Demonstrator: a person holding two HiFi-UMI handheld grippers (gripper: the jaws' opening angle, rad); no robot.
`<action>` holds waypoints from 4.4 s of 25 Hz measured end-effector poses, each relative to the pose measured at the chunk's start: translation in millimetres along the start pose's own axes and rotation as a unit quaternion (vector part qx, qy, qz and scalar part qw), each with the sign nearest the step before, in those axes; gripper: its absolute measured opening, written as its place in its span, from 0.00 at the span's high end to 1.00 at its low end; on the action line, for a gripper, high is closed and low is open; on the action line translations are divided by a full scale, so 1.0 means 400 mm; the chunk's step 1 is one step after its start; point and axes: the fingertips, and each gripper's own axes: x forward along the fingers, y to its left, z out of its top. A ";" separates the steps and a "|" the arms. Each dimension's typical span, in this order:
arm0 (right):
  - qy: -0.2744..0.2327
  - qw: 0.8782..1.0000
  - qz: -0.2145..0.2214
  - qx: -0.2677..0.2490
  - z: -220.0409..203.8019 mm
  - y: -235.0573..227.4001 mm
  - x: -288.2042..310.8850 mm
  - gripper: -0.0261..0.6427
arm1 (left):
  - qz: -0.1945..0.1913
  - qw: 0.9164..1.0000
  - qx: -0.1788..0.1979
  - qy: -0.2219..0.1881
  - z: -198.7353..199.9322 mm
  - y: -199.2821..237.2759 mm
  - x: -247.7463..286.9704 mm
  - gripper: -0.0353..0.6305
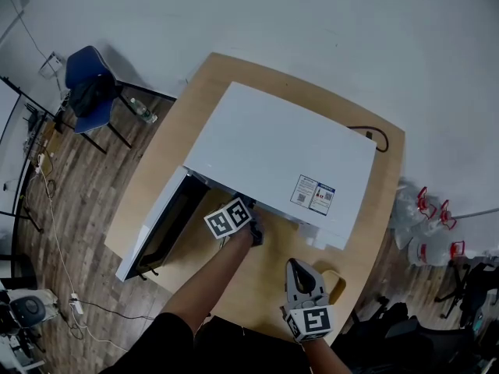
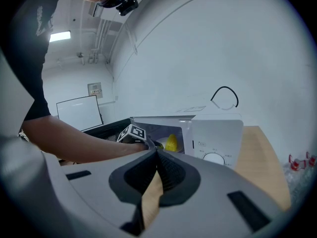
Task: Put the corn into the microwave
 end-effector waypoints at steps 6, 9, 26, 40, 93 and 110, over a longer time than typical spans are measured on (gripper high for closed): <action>-0.004 1.000 0.004 0.000 0.004 0.011 -0.008 0.87 | 0.017 0.995 0.096 -0.004 -0.002 -0.002 0.000 0.80; -0.013 1.000 0.000 0.008 0.014 0.007 -0.010 0.87 | 0.027 0.991 0.133 -0.010 0.001 0.001 -0.001 0.77; -0.016 1.000 0.010 0.019 0.012 0.027 -0.020 0.87 | 0.080 0.971 0.225 -0.034 0.010 0.016 0.005 0.68; -0.014 0.999 -0.001 0.033 0.000 -0.005 -0.040 0.87 | 0.116 0.959 0.256 -0.033 0.008 0.019 0.008 0.64; -0.072 0.997 -0.030 -0.019 0.004 0.285 -0.333 0.87 | -0.051 0.945 0.310 -0.087 -0.117 -0.165 -0.814 0.60; -0.090 0.993 -0.046 -0.064 -0.024 0.508 -0.563 0.87 | -0.105 0.915 0.374 -0.108 -0.259 -0.246 -1.296 0.93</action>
